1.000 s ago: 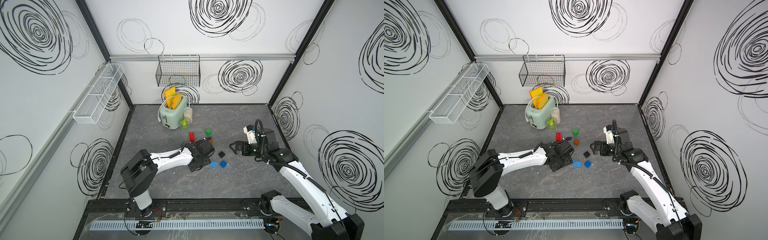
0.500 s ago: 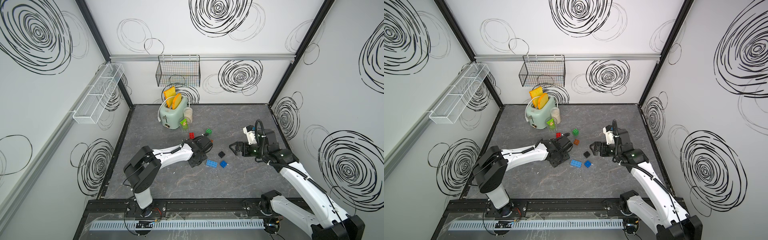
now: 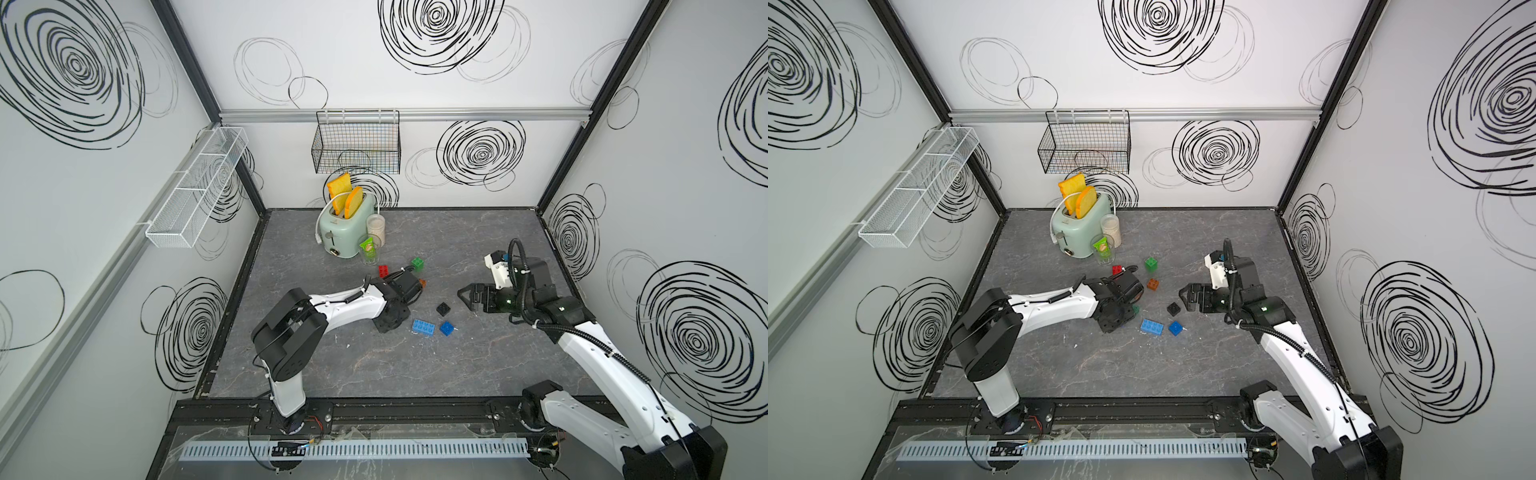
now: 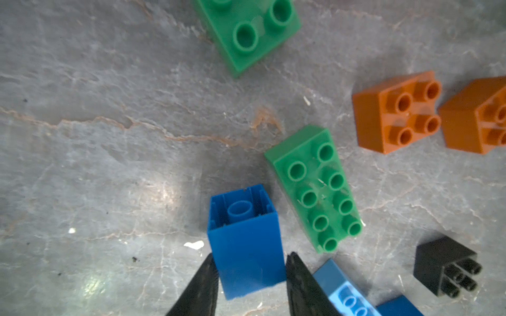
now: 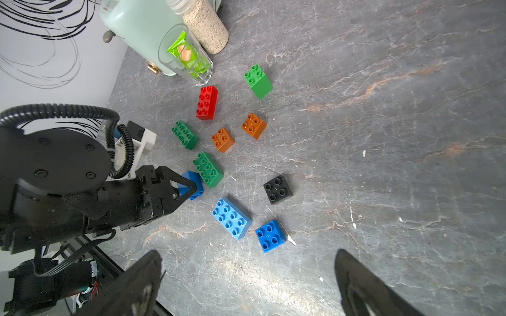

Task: Assemble the letter f with lego
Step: Adjust the lego brick at the center of the board.

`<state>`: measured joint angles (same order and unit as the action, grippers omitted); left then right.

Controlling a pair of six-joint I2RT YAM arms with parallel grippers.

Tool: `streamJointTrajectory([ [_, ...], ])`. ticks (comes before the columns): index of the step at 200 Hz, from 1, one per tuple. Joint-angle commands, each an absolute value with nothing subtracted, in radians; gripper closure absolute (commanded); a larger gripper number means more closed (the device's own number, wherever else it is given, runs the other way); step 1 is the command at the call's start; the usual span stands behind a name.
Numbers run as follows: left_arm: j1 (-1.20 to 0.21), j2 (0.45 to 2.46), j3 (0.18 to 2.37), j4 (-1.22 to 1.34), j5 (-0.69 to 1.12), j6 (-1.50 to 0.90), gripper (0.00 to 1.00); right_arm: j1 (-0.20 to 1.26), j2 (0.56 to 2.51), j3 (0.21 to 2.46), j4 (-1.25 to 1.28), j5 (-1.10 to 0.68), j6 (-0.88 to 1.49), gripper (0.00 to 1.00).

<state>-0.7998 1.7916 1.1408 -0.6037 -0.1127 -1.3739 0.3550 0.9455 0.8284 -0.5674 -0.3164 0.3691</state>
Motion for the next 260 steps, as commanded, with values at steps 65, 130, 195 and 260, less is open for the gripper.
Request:
streamJointTrajectory([
  [65, -0.785, 1.796, 1.118, -0.618, -0.109, -1.381, 0.72, 0.372, 0.951, 0.819, -0.546, -0.334, 0.354, 0.01],
  [130, -0.757, 1.732, 1.166, -0.753, 0.068, -1.189, 0.79, 0.374, 0.968, 0.824, -0.544, -0.351, 0.353, 0.01],
  [195, -0.743, 1.727, 1.232, -0.945, 0.341, -0.91, 0.81, 0.374, 1.007, 0.845, -0.531, -0.371, 0.353, 0.01],
  [260, -0.748, 1.879, 1.351, -1.161, 0.435, -0.67, 0.81, 0.373, 1.009, 0.851, -0.531, -0.387, 0.351, 0.01],
])
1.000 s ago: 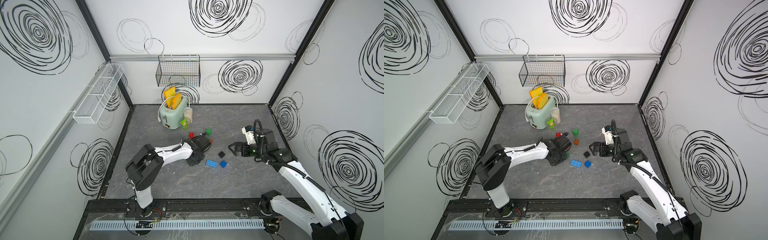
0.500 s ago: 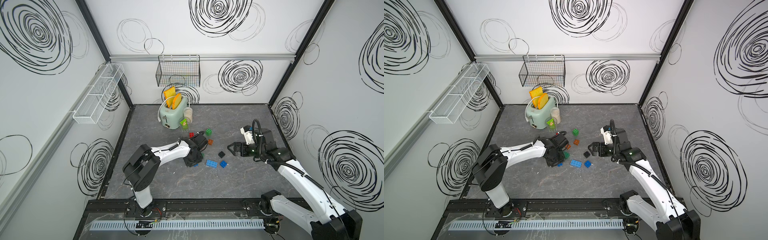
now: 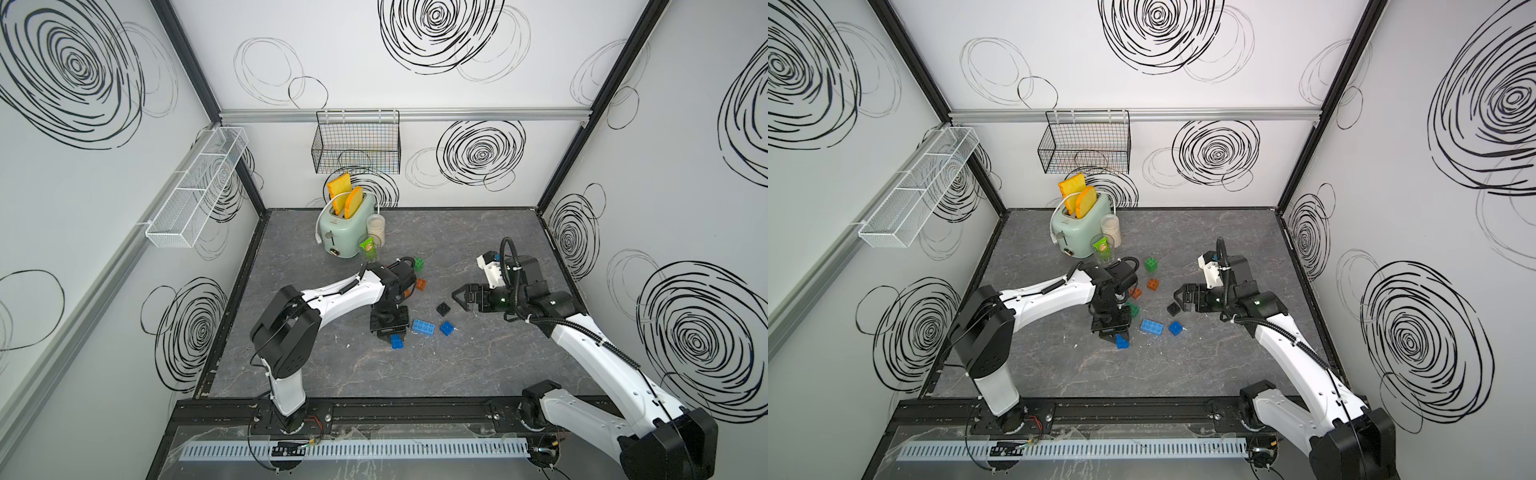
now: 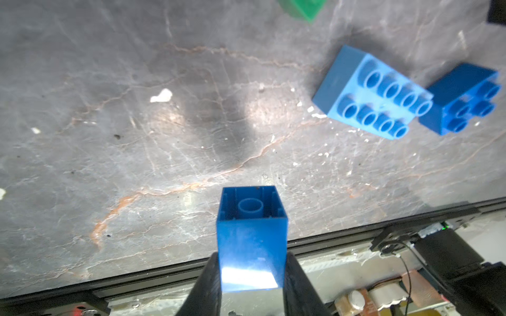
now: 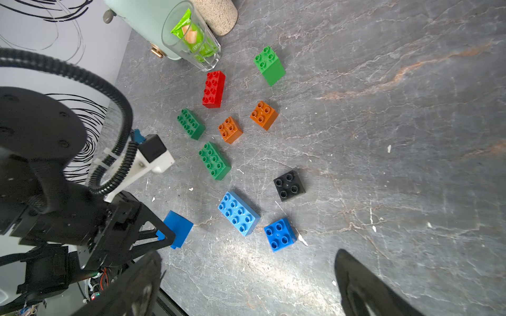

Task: Assemble the letter f with lego
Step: Adjust the lego brick at the center of the board.

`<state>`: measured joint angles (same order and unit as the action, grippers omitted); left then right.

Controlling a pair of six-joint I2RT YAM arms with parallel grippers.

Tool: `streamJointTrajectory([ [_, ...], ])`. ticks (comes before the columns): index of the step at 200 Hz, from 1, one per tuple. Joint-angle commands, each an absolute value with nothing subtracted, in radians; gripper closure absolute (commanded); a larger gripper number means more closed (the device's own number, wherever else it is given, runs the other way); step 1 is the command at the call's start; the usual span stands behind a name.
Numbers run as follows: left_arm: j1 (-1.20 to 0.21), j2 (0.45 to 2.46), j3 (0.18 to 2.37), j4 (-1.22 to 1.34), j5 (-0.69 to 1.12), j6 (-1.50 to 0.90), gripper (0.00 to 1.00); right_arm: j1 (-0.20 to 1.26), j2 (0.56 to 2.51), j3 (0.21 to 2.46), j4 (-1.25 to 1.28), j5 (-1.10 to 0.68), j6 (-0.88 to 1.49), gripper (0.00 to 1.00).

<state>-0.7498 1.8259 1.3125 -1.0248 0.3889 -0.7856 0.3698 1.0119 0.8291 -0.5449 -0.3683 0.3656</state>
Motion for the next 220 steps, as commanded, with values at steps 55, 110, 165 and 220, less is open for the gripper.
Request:
streamJointTrajectory([
  [55, -0.767, 2.012, 1.5, -1.296, 0.434, -0.594, 0.81, 0.372, 1.008, 0.847, -0.531, -0.382, 0.347, 0.01],
  [110, -0.781, 2.052, 1.505, -1.355, 0.457, -0.555, 0.81, 0.373, 1.023, 0.846, -0.531, -0.383, 0.342, 0.01],
  [165, -0.81, 2.072, 1.487, -1.358, 0.485, -0.549, 0.81, 0.373, 1.049, 0.853, -0.527, -0.388, 0.341, 0.01],
  [220, -0.819, 2.133, 1.525, -1.362, 0.484, -0.548, 0.81, 0.375, 1.054, 0.851, -0.526, -0.389, 0.339, 0.01],
])
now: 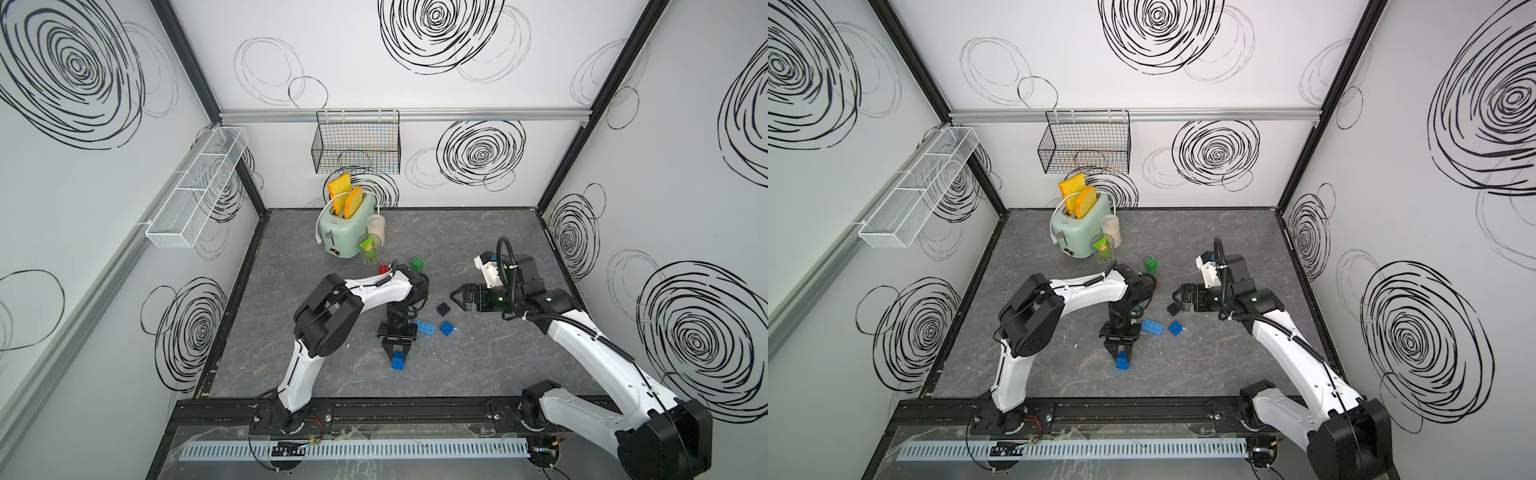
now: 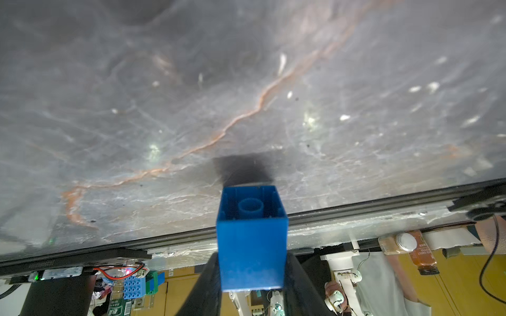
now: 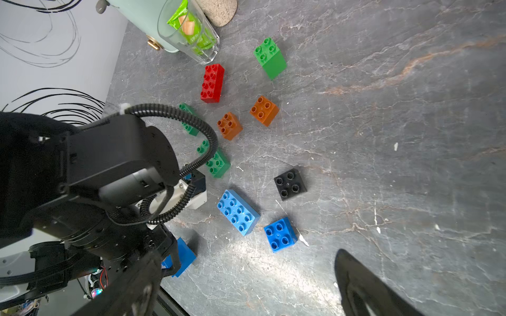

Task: Assemble the letter f with lego
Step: Adjust the lego brick at the center of the board.

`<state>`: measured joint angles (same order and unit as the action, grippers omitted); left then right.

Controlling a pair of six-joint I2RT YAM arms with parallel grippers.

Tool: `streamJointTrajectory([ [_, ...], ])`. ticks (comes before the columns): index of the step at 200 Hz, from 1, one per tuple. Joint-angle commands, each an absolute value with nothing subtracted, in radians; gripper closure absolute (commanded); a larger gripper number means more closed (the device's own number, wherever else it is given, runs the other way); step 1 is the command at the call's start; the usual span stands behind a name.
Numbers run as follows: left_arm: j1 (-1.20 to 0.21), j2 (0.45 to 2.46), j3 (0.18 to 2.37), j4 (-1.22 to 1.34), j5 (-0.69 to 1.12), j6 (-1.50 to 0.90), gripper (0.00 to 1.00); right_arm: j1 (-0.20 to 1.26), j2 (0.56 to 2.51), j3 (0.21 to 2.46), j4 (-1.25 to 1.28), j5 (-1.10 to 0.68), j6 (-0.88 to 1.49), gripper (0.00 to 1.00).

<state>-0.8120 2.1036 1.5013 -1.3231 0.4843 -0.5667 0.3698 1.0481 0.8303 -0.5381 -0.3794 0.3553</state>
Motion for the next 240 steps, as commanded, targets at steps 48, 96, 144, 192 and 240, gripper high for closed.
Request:
streamJointTrajectory([
  [48, -0.818, 2.154, 1.531, -1.361, 0.482, -0.549, 0.8, 0.382, 1.057, 0.851, -0.529, -0.387, 0.336, 0.01],
  [96, -0.818, 2.194, 1.6, -1.375, 0.47, -0.546, 0.71, 0.391, 1.065, 0.854, -0.526, -0.391, 0.336, 0.01],
  [144, -0.802, 2.217, 1.663, -1.399, 0.43, -0.552, 0.65, 0.399, 1.073, 0.859, -0.526, -0.392, 0.334, 0.01],
  [192, -0.783, 2.233, 1.702, -1.399, 0.415, -0.563, 0.56, 0.403, 1.081, 0.866, -0.528, -0.394, 0.333, 0.01],
  [240, -0.763, 2.235, 1.743, -1.4, 0.387, -0.566, 0.55, 0.406, 1.086, 0.869, -0.531, -0.394, 0.331, 0.01],
])
